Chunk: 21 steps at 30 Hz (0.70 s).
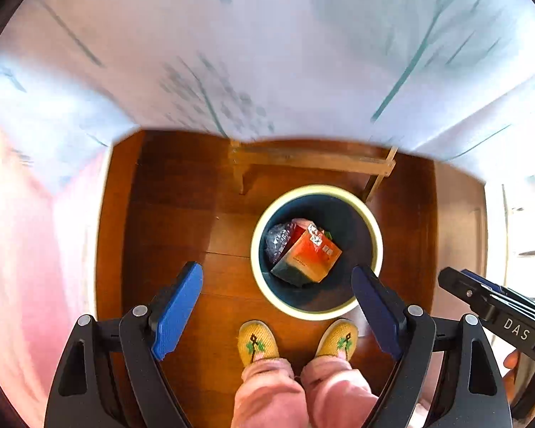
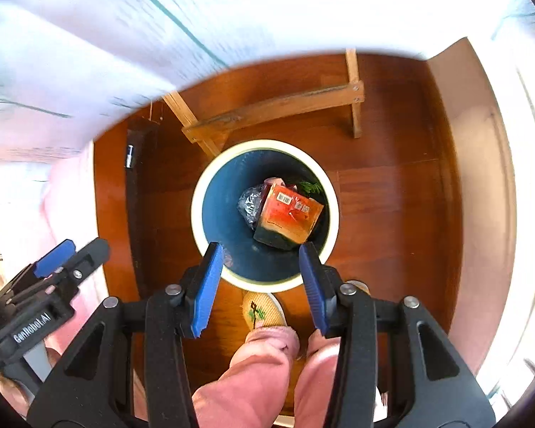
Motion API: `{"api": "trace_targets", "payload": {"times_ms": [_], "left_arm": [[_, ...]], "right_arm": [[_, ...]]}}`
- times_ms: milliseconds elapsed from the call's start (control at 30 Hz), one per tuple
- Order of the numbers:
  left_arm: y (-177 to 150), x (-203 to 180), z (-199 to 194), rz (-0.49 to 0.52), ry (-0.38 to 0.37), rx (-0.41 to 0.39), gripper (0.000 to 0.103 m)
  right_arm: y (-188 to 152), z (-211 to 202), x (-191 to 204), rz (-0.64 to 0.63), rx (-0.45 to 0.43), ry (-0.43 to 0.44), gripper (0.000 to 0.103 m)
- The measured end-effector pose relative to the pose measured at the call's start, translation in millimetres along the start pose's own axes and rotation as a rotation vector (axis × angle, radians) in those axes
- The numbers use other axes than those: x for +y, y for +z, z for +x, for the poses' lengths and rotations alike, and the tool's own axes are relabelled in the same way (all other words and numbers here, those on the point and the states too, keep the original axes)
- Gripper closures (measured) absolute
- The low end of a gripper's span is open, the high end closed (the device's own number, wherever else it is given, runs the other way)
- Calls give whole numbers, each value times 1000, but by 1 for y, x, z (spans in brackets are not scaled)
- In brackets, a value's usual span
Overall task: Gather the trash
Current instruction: 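Lower both items over the bin and open both tools to drop them, then raise both open tools back toward the table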
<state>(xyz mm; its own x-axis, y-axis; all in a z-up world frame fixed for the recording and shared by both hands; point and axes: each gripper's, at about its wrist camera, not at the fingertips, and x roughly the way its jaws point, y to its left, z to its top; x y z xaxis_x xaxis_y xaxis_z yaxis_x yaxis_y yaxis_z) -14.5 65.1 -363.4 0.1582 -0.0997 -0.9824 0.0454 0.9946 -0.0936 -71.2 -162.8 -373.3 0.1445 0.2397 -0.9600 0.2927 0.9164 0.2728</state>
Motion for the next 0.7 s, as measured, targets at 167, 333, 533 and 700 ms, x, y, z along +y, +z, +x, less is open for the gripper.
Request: {"api": "trace_targets", "payload": {"times_ms": [167, 333, 533, 700], "left_arm": [[8, 8, -94, 24, -11, -70, 16], [18, 6, -178, 81, -43, -120, 16], [37, 7, -262, 119, -69, -221, 16], [57, 3, -323, 170, -89, -318, 16]], "right_arm": [[-7, -79, 17, -15, -46, 4, 62], [-6, -161, 34, -26, -165, 49, 62], [-4, -243, 56, -55, -314, 64, 62], [-2, -300, 83, -62, -435, 69, 62]]}}
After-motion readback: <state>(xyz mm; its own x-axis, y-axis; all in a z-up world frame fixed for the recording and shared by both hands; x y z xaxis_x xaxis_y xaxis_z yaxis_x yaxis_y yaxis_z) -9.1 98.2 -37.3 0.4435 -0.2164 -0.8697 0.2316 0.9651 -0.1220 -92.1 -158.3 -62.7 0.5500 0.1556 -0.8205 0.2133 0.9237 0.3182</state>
